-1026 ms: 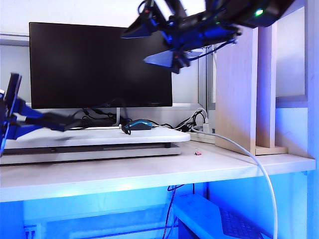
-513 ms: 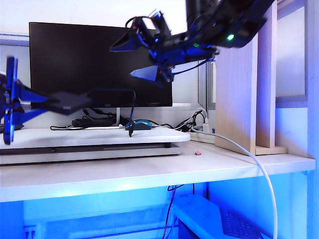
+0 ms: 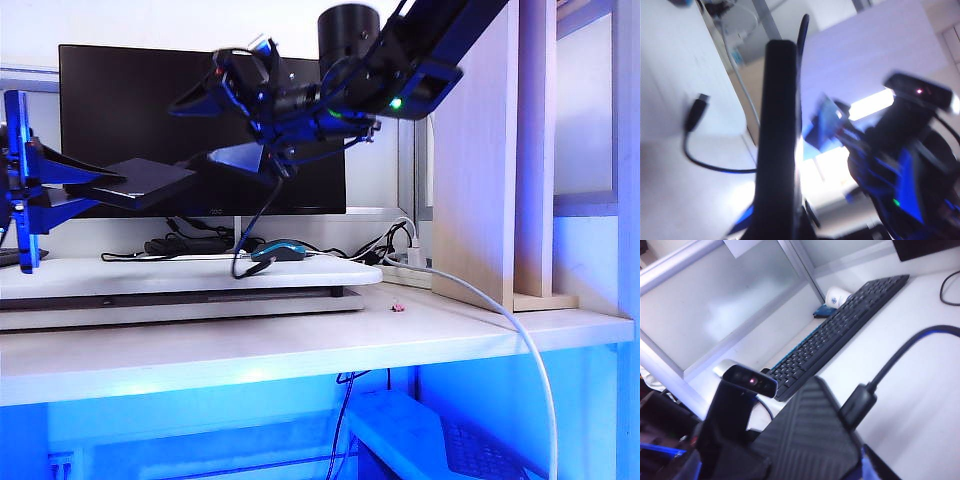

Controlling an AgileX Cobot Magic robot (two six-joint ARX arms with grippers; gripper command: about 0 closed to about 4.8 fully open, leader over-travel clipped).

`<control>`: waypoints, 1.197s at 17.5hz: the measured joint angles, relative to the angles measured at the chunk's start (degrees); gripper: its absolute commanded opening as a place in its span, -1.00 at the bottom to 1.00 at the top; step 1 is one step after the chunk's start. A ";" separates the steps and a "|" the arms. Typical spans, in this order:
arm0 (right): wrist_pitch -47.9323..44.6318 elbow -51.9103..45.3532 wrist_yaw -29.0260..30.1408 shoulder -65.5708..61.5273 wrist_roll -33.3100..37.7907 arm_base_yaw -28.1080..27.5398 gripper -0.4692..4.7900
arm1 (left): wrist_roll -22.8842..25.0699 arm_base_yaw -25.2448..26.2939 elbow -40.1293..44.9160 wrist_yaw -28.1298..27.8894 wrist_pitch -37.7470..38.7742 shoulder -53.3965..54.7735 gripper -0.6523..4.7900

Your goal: Unplug the data cable of the portable hard drive.

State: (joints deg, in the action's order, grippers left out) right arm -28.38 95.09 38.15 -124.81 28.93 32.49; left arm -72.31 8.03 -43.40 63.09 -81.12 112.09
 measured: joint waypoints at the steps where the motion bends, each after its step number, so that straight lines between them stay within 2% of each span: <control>1: 0.44 1.07 -0.59 -1.03 0.00 -0.09 0.75 | -0.24 -0.61 0.00 0.90 -0.02 0.00 -0.78; 6: 1.38 3.21 -1.11 -3.87 0.00 -0.17 0.75 | -0.52 -2.64 0.00 1.40 -0.04 -0.63 -0.78; 8: 2.16 4.39 -2.19 -4.87 0.00 -0.17 0.64 | -0.66 -3.43 -0.61 1.92 -0.07 -0.96 -0.78; 12: 2.10 4.37 -2.51 -4.87 -0.04 -0.20 0.12 | -0.76 -3.39 -0.79 2.40 -0.07 -1.73 -0.78; 16: -1.05 4.98 -2.49 -4.90 -0.02 -0.57 0.10 | -0.83 -3.37 -1.03 3.06 -0.09 -2.32 -0.78; 17: -1.20 5.75 -2.54 -4.87 0.02 -0.85 -0.26 | -0.83 -3.37 -1.03 3.48 -0.09 -2.32 -0.78; 21: -0.76 6.73 -2.36 -4.87 0.85 -1.29 -0.26 | -0.83 -3.37 -1.05 2.89 -0.11 -2.34 -0.78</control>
State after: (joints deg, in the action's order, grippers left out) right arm -29.15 101.82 35.79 -129.69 29.78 31.20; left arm -73.14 4.67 -44.45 65.98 -81.23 109.75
